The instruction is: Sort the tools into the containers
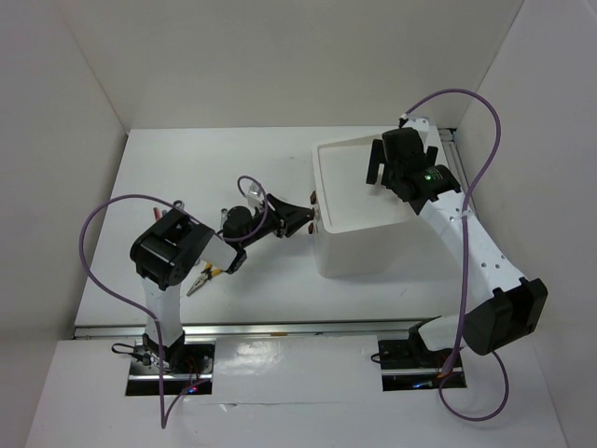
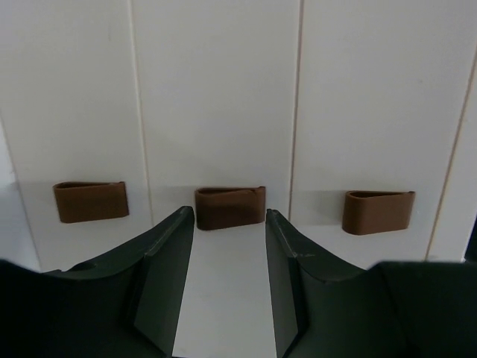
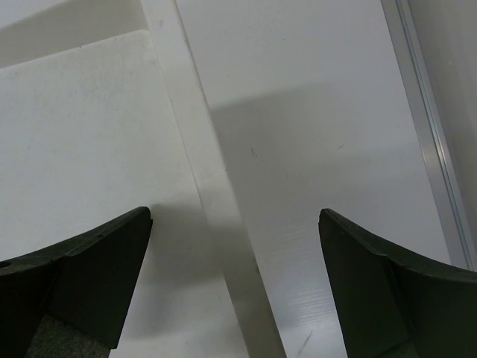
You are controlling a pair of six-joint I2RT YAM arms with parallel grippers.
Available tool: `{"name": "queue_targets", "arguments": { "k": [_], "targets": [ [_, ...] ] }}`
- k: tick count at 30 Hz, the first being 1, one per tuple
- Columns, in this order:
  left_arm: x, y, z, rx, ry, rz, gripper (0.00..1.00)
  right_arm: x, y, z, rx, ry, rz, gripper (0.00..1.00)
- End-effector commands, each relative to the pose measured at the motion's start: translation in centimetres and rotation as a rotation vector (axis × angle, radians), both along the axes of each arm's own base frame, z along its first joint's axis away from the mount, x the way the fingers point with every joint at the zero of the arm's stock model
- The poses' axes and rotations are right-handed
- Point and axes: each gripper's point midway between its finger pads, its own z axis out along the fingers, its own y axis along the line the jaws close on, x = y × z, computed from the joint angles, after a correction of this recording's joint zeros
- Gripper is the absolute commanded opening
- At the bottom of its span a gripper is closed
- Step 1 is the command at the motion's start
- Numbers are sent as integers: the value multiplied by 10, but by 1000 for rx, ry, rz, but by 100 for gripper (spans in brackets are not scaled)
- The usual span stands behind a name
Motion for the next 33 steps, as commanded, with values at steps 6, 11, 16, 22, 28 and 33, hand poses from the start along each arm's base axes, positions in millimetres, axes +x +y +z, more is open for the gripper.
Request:
{"name": "queue_targets", "arguments": {
  "k": [6,11,16,22,28,33],
  "targets": [
    [-18,17,93,-214,-425,20,55,-7,0,-6,-26,40,15,100],
    [-17,15,99,-231,-442,10,55,-6,0,-3,-23,31,15,100],
    [-16,14,102,-235,-450,10,55,-5,0,-6,-26,40,15,100],
    [-15,13,101,-241,-443,7,54,-5,0,-6,-33,42,20,100],
    [-11,11,107,-256,-453,5,52,-7,3,-9,-37,50,29,100],
    [-12,3,113,-271,-471,-13,44,-7,1,-9,-42,48,22,100]
  ]
}}
